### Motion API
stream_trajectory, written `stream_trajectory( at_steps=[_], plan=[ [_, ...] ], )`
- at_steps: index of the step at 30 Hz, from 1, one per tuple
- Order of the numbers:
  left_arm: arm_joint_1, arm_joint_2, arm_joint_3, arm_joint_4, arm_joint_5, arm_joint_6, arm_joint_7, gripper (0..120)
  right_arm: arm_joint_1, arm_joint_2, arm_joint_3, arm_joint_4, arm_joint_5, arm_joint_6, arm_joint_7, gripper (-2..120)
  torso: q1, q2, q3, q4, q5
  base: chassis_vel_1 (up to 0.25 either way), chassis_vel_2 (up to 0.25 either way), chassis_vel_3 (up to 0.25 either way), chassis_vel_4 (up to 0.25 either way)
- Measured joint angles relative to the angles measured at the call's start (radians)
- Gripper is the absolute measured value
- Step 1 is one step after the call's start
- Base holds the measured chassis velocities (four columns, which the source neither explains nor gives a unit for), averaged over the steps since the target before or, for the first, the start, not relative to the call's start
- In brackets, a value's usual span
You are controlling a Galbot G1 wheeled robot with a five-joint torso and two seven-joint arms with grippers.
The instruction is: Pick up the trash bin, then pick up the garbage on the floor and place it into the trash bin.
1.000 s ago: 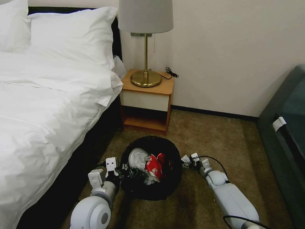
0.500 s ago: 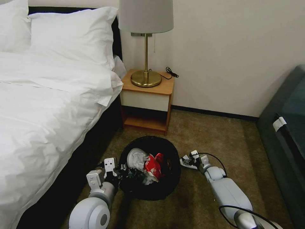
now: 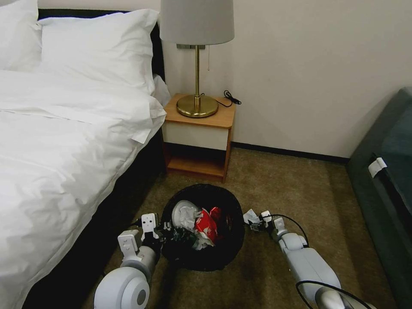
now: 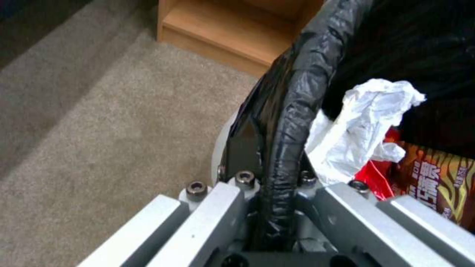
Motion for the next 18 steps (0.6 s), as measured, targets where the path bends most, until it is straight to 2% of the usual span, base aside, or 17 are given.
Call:
stream_trajectory(
  at_steps=[8,10,13,15,16,18],
  plan=[
    [0.001,-0.001,0.001,-0.005,0.005,-0.003,0.003,0,0.01,0.006,0.01,-0.029,0.002,0.005,-0.004,99,0.0,0.0,0.0,0.0001,0.0,0.0,0.0,0.0,0.0],
    [0.005,-0.002,0.002,-0.006,0.012,-0.007,0.007,0,0.004,0.008,0.014,-0.039,0.002,0.024,-0.015,88,0.0,0.0,0.0,0.0001,0.0001,0.0,0.0,0.0,0.0],
    [0.005,-0.003,0.003,-0.006,0.014,-0.008,0.009,0,0.003,0.008,0.015,-0.04,0.002,0.028,-0.017,85,0.0,0.0,0.0,0.0001,0.0,0.0,0.0,0.0,0.0],
    [0.006,-0.004,0.003,-0.008,0.016,-0.009,0.013,0,-0.001,0.01,0.019,-0.046,0.003,0.037,-0.02,72,0.0,0.0,0.0,0.0,0.0,0.0,0.0,0.0,0.0],
    [0.006,-0.004,0.003,-0.008,0.016,-0.009,0.013,0,-0.001,0.01,0.019,-0.046,0.003,0.037,-0.02,72,0.0,0.0,0.0,0.0,0.0,0.0,0.0,0.0,0.0],
    [0.008,-0.004,0.003,-0.01,0.016,-0.011,0.014,0,-0.003,0.012,0.021,-0.054,0.005,0.046,-0.02,59,0.0,0.0,0.0,0.0001,0.0,0.0,0.0,0.0,0.0]
  ],
)
